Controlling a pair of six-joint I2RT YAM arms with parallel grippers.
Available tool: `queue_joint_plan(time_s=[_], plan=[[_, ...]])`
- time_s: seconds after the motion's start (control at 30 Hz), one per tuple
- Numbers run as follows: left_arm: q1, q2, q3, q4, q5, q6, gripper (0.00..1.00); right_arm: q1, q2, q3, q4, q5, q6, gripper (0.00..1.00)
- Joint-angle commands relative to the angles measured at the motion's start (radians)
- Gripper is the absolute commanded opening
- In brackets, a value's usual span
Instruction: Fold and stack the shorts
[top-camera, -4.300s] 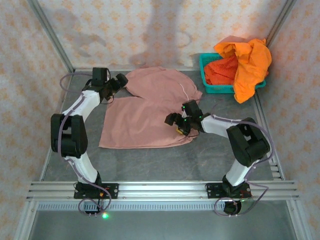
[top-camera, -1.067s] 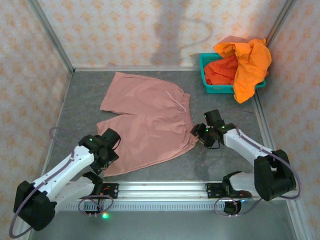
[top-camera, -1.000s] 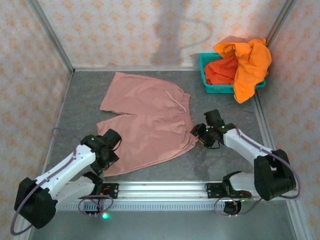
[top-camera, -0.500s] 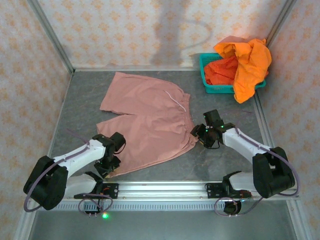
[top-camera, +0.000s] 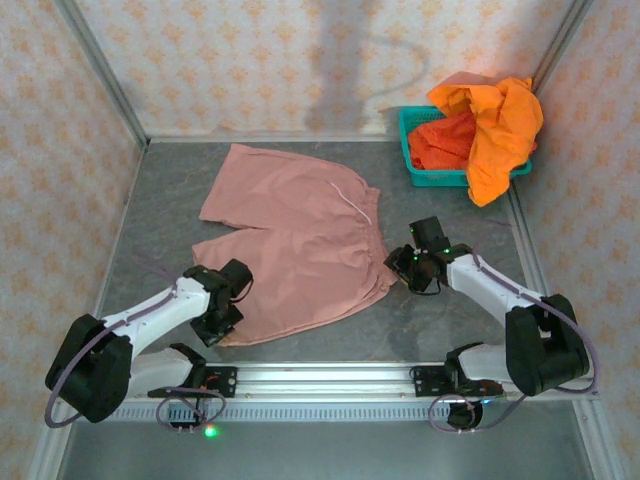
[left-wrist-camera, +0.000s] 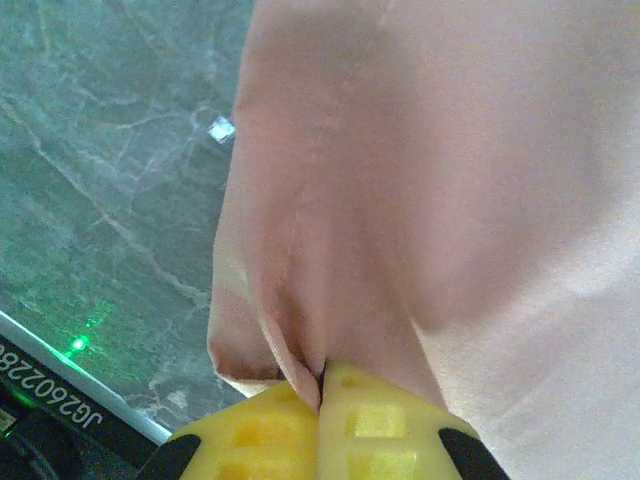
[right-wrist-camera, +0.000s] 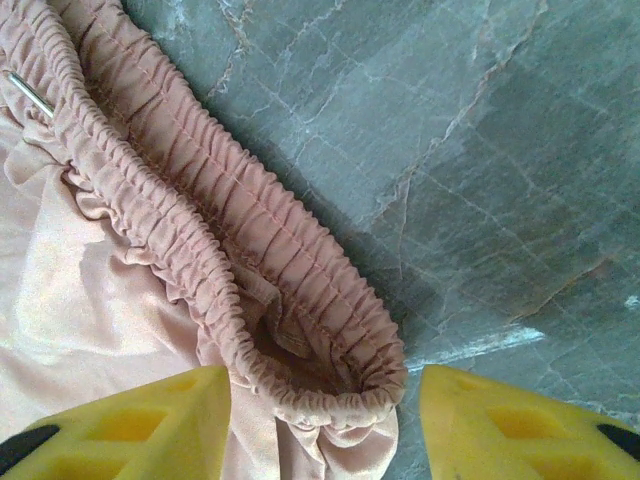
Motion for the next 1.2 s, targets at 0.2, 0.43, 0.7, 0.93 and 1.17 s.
queue_joint_plan(time_s=[0.2,0.43,0.7,0.93,1.17], plan=[[-0.003,-0.026,0.042,0.009,-0.08,0.012,0.0,0.005,0.084,0.005,0.039,-0.041,0.014,0.49],[-0.002,-0.023,0.033,0.039,-0.086,0.011,0.0,0.012,0.154,0.018,0.075,-0.079,0.027,0.41],[0.047,-0.093,0.143,-0.04,-0.159,0.079,0.0,0.005,0.113,0.08,0.005,-0.036,0.03,0.01],[0.212,-0.192,0.386,-0.186,-0.226,0.242,0.0,-0.02,0.003,0.192,-0.123,0.007,-0.007,0.0],[0.258,-0.188,0.664,-0.289,-0.295,0.334,0.0,-0.024,-0.09,0.269,-0.193,0.023,0.004,0.0]])
